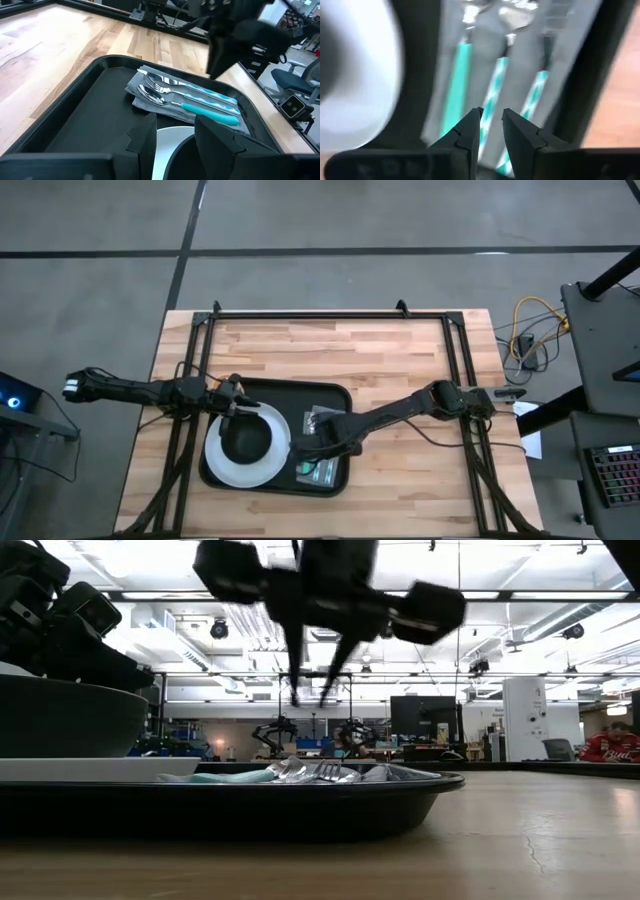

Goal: Set up tray
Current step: Return to Home Position

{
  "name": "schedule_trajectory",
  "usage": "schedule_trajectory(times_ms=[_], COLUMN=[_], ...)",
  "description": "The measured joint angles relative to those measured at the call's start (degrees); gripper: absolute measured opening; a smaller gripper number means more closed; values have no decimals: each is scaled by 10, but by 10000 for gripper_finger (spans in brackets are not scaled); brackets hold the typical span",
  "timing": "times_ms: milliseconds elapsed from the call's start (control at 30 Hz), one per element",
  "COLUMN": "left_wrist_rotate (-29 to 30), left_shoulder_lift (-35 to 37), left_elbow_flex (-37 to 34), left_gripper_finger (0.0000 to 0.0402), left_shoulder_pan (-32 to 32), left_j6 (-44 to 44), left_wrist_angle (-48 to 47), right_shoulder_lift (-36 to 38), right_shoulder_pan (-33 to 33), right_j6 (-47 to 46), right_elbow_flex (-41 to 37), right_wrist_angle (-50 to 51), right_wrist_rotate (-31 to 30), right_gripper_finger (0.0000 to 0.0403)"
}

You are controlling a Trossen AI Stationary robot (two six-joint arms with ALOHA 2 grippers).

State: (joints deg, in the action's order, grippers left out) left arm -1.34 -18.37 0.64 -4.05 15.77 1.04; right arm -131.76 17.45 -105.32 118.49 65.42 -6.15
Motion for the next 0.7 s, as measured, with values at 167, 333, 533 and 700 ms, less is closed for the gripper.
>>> schedule_trajectory(times_ms=[167,333,533,700], left_wrist_rotate=[0,0,0,0], left_shoulder_lift=[0,0,0,0], left_elbow_flex=[0,0,0,0], left_gripper_finger=[115,115,115,115], left_shoulder_pan=[0,0,0,0], left_j6=[0,0,0,0], left_wrist_angle=[0,0,0,0], right_shoulder_lift=[1,1,2,2], right_shoulder_pan=[1,2,7,15], right_j6=[10,97,456,733], right_elbow_flex=[33,54,51,33], right_wrist_angle=[-38,-74,-136,-263], right_wrist_rotate=[-26,-62,-197,-238], right_gripper_finger=[81,86,91,86])
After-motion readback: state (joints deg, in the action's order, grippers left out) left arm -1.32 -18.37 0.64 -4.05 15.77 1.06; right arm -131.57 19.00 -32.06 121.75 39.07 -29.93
